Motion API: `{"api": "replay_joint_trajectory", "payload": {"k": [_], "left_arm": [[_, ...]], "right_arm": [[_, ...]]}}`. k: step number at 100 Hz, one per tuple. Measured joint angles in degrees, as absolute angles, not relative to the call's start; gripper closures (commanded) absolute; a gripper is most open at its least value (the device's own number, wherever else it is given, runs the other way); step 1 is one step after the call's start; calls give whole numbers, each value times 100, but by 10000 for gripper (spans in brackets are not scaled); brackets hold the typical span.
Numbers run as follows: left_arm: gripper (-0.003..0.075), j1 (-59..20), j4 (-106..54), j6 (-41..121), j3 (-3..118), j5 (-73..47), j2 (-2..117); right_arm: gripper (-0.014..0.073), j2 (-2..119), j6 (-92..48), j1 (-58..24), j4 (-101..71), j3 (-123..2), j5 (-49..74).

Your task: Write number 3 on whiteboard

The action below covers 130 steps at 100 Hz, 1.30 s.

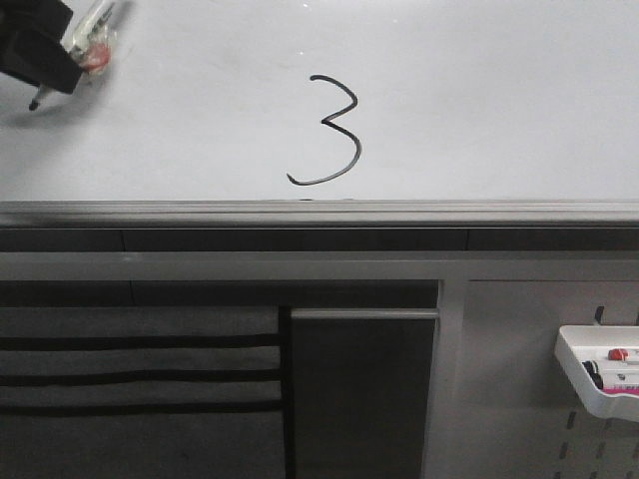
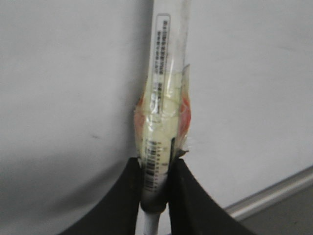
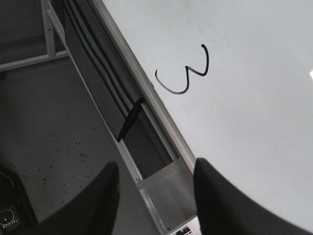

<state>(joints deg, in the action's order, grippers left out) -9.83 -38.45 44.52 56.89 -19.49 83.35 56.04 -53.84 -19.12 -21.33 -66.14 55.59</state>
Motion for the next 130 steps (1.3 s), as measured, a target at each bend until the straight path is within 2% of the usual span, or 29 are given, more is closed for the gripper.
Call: {"api": "replay_joint_trajectory", "payload": {"k": [27,130], "left_arm": [[738,-929,-4454,4452,5689,-1818,8618],[737,-929,-4477,4418,5677,-1692,8500]], "right_arm": [[284,5604,-5336,-1912,-2133,-6614,5677],[284,5604,-5327,-1912,-2133,-6614,5739]]}}
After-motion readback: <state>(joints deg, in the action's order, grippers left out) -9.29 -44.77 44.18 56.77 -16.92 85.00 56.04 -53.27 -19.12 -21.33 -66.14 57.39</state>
